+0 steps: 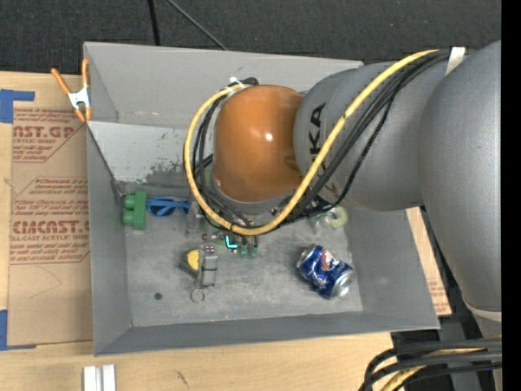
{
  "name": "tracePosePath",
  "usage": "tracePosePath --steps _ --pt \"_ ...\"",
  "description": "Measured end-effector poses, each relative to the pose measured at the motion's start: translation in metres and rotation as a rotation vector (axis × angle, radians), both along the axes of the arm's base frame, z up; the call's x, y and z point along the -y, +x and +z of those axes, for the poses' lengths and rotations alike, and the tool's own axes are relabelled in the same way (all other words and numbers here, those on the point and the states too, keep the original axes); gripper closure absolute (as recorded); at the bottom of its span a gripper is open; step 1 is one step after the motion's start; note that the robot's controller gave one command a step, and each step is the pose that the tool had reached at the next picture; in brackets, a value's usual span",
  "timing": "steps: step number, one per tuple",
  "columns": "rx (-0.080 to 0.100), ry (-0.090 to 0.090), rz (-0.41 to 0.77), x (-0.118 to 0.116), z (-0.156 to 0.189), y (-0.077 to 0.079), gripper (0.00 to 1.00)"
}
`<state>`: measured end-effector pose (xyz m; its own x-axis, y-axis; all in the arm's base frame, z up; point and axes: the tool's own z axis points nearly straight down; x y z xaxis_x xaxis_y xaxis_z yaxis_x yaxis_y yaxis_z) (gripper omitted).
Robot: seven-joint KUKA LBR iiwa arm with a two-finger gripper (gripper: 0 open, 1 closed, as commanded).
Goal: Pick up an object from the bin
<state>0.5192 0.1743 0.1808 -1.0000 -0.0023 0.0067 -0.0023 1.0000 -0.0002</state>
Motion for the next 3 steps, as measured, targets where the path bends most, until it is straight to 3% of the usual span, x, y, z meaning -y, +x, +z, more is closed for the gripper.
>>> tracePosePath --steps 1,2,3 --pt "0.0 -0.001 0.091 0.033 -0.104 0.012 0.0" --pt "0.008 0.002 0.091 0.032 -0.098 0.014 1.0" --pt "0.016 0.004 0.085 -0.003 0.058 0.019 1.0"
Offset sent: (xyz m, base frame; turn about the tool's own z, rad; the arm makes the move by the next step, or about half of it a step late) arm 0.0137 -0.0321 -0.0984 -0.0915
